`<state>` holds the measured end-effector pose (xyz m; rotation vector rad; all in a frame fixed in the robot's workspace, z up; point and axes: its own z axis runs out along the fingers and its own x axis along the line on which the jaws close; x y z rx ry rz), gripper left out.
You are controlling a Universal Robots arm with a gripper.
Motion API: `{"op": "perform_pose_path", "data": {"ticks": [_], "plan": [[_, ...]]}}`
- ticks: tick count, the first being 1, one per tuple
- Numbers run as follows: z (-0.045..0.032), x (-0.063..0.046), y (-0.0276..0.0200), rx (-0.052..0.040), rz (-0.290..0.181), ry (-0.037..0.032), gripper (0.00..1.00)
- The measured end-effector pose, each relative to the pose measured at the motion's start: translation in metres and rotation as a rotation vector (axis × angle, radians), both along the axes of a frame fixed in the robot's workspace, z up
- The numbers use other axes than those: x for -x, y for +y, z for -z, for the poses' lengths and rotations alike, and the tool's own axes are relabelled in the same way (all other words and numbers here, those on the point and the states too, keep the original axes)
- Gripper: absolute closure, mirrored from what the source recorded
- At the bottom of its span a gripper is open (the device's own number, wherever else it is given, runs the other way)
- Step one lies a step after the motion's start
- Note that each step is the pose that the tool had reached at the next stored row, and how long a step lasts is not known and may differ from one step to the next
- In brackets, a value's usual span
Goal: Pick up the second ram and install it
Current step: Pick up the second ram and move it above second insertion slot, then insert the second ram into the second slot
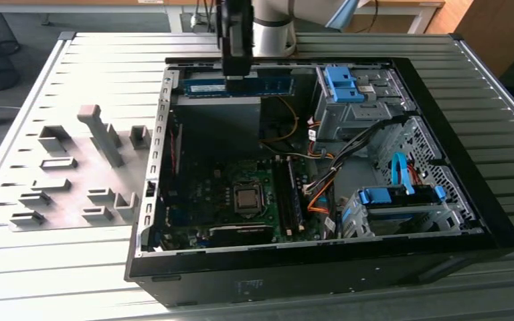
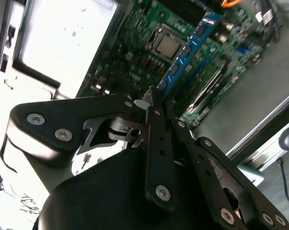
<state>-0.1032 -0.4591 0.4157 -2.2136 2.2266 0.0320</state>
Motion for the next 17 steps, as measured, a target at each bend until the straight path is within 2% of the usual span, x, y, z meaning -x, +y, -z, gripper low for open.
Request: {"op": "perform_pose_path", "data": {"ticks": [11,17], "plan": [[0.0011,-0.05,0.0,-0.0001,0.0,-0.0002,0.86],[0.0011,-0.052,0.0,-0.0001,0.0,0.0,0.86]]}}
